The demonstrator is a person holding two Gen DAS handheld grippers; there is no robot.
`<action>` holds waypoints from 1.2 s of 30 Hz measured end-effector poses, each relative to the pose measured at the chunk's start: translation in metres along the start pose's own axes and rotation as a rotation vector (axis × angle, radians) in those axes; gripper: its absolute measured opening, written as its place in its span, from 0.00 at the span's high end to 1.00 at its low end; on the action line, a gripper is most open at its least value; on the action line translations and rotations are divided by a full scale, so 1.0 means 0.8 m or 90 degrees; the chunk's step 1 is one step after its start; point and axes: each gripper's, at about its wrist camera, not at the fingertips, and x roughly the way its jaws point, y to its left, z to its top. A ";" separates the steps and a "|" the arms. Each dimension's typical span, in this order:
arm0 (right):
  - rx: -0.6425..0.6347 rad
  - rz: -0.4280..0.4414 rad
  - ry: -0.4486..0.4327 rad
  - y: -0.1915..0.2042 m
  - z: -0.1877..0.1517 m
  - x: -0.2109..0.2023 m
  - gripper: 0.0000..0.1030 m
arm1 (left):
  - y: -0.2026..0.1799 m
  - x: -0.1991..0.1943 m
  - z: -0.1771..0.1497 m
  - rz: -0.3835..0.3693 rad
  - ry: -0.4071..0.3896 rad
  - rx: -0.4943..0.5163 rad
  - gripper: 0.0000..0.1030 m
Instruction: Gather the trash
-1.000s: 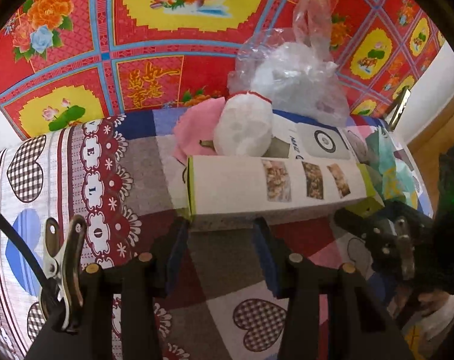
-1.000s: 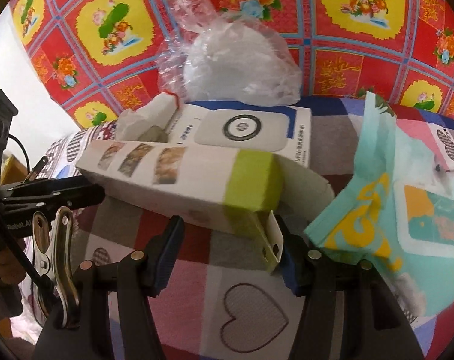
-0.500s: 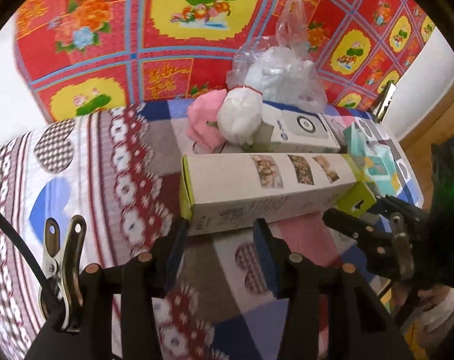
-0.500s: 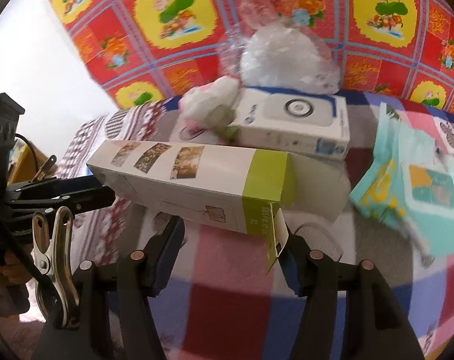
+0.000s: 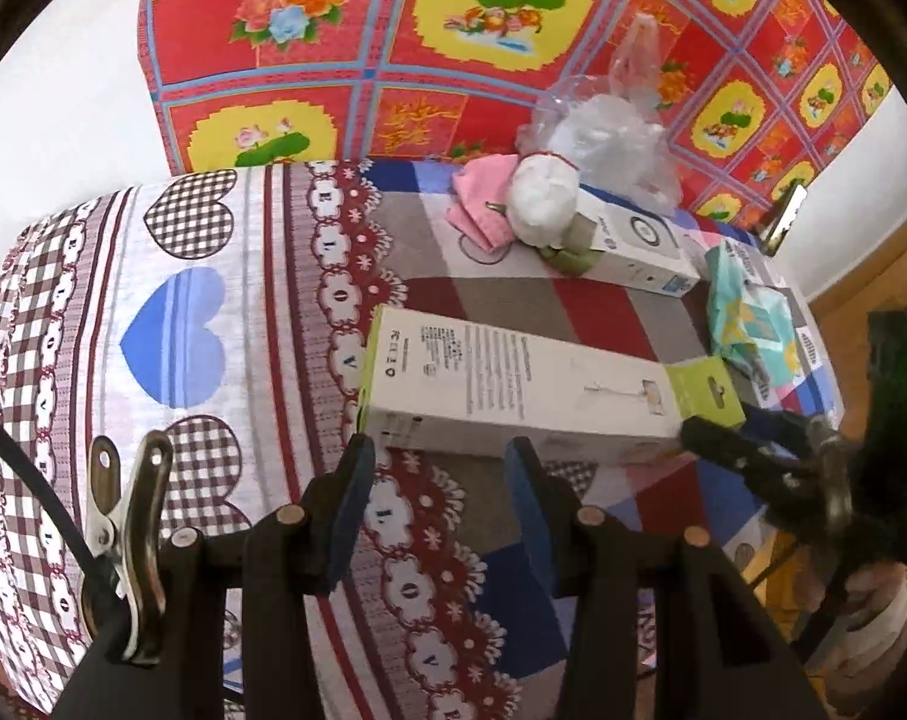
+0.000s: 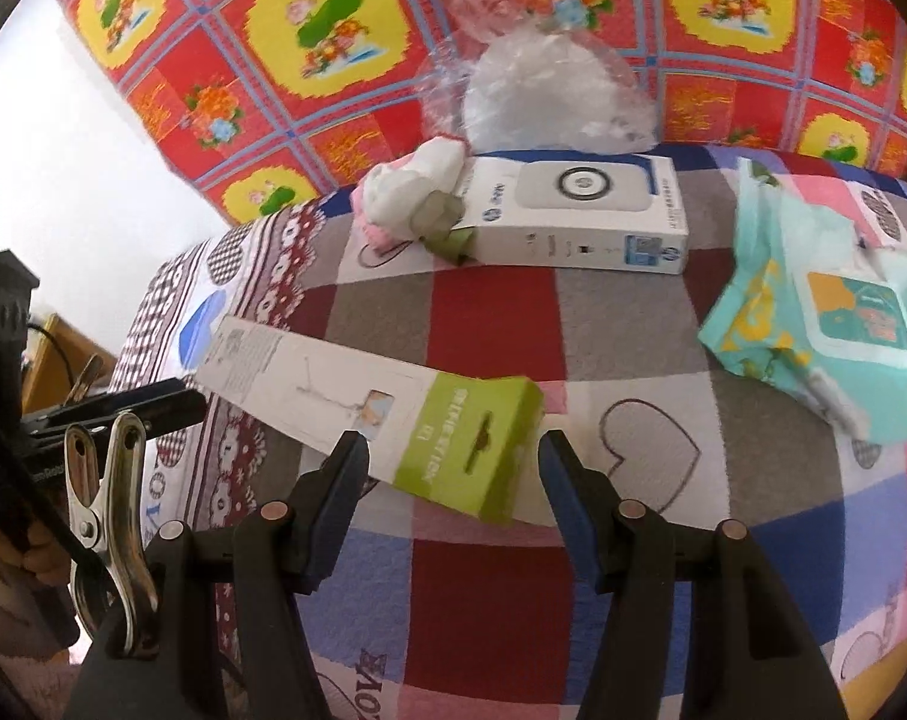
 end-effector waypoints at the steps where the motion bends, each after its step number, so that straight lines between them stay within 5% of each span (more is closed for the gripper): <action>1: 0.009 -0.003 -0.003 -0.003 0.000 -0.001 0.41 | 0.002 0.001 0.000 0.002 0.001 -0.002 0.55; 9: 0.113 0.022 0.001 -0.026 -0.001 0.007 0.41 | 0.011 0.000 0.015 0.010 -0.010 -0.016 0.52; 29: 0.149 0.041 0.004 -0.026 -0.004 0.026 0.40 | 0.026 0.031 0.033 0.051 -0.007 -0.036 0.41; 36: 0.147 0.008 0.012 -0.018 0.001 0.024 0.40 | 0.033 0.037 0.038 0.025 0.010 -0.061 0.41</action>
